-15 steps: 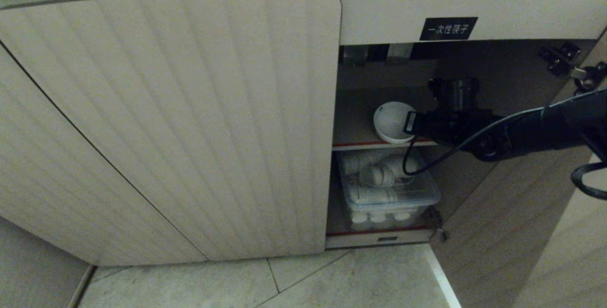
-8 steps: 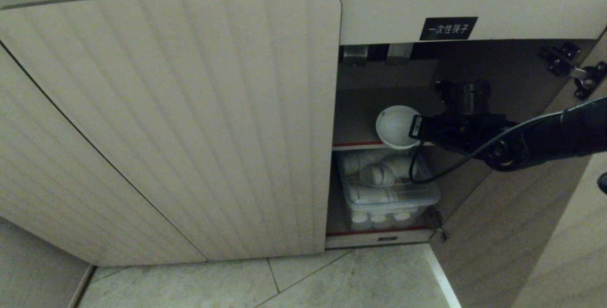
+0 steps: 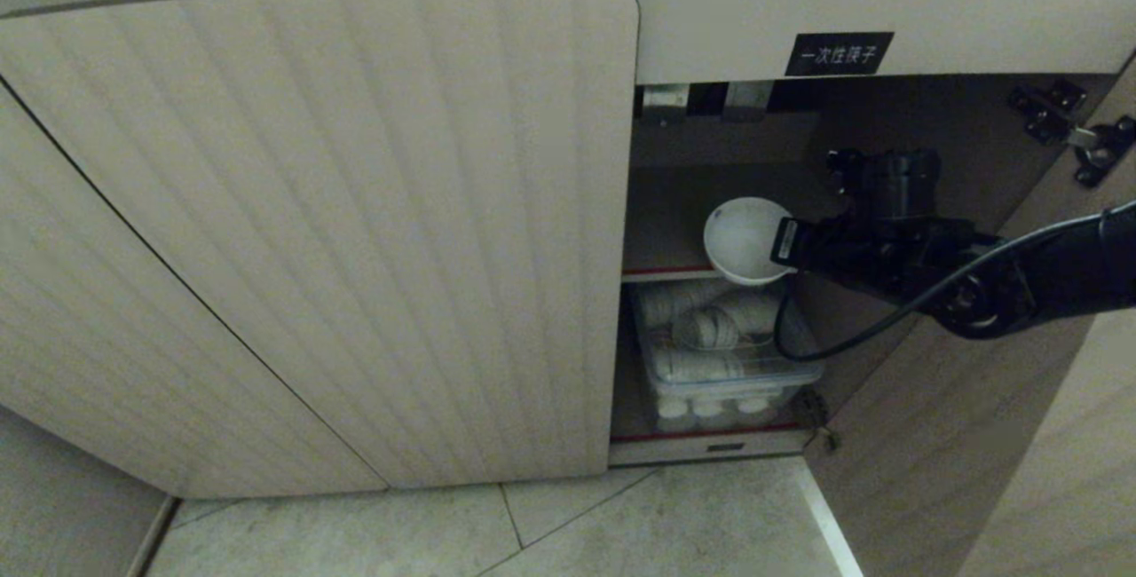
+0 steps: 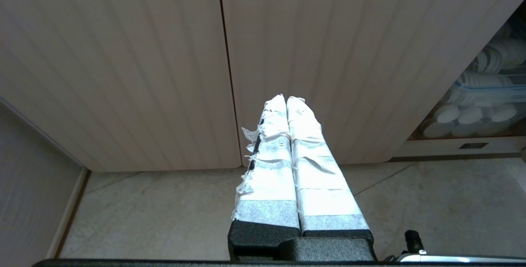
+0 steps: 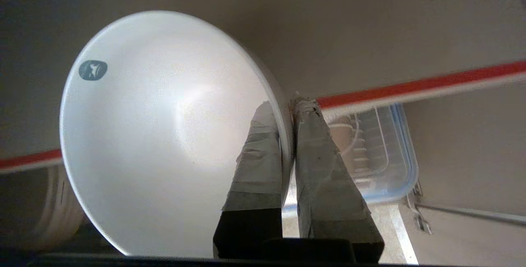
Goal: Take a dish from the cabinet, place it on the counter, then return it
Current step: Place it on the table
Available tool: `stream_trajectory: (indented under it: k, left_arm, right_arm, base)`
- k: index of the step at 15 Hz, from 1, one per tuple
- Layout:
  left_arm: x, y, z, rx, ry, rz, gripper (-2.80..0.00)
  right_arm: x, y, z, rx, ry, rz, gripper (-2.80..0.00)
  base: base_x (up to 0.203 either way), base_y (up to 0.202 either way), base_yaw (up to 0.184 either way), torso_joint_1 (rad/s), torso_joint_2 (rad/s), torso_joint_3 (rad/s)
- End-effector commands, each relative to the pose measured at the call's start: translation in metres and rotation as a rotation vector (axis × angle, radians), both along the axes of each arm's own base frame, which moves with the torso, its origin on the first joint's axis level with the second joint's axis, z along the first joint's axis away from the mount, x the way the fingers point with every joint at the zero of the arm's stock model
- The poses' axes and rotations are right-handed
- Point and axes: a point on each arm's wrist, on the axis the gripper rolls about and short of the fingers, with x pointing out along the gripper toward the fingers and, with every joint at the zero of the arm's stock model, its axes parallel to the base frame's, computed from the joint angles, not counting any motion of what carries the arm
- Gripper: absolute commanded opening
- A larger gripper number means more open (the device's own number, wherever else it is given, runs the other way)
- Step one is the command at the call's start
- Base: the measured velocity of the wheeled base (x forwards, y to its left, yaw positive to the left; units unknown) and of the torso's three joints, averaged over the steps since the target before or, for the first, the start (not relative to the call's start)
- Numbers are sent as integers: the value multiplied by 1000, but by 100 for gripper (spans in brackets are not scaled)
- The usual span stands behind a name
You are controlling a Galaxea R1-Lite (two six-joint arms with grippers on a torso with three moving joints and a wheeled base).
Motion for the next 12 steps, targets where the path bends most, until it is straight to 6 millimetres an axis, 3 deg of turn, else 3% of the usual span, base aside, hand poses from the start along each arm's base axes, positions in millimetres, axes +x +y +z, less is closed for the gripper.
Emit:
stream_trajectory:
  k: [1, 12]
  left_arm:
    - [0, 0, 0, -1, -1, 0, -280]
    - [0, 0, 0, -1, -1, 0, -280]
  right_arm:
    - [-12, -3, 4, 2, -1, -1, -280]
    - [-81, -22, -10, 2, 17, 11, -280]
  base:
    - [0, 0, 0, 0, 0, 0]
    - [0, 0, 0, 0, 0, 0]
